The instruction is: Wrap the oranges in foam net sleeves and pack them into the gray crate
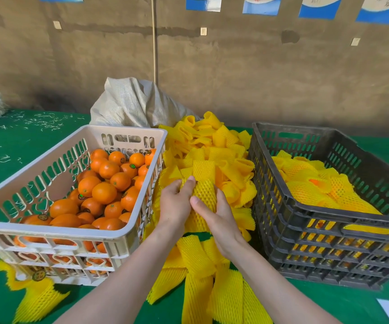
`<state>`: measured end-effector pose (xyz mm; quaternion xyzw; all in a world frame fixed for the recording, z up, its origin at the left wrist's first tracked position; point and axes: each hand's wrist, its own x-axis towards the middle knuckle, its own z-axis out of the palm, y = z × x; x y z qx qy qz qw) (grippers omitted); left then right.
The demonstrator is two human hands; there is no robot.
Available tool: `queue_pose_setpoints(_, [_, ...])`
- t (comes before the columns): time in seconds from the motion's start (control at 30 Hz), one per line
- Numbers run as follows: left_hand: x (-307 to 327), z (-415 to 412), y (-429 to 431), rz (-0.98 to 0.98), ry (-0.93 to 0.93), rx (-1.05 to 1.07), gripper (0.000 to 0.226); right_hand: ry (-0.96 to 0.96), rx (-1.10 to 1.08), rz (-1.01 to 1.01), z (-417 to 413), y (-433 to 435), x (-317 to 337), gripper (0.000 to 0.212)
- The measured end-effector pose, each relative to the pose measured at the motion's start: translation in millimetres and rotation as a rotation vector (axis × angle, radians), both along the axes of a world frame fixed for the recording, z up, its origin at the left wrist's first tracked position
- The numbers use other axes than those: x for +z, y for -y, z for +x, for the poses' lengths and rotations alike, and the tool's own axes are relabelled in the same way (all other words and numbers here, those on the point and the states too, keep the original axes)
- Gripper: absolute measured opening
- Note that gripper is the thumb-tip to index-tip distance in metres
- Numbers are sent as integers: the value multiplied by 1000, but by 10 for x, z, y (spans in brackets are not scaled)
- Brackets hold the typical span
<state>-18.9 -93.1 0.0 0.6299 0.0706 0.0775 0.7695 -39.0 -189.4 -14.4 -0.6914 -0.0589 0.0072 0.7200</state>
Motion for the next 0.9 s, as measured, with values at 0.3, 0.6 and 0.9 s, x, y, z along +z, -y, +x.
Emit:
queue_pose_setpoints(0.3, [14, -31, 46, 7, 156, 57, 22, -13, -28, 77, 1, 31, 46, 69])
queue_pose_setpoints(0.6, [280, -24, 218, -277, -195, -166, 15, 104, -46, -203, -6, 324, 296, 60])
queue_pose_setpoints(0.9, [500, 63, 792, -340, -161, -153, 42, 223, -107, -323, 93, 845, 388, 85])
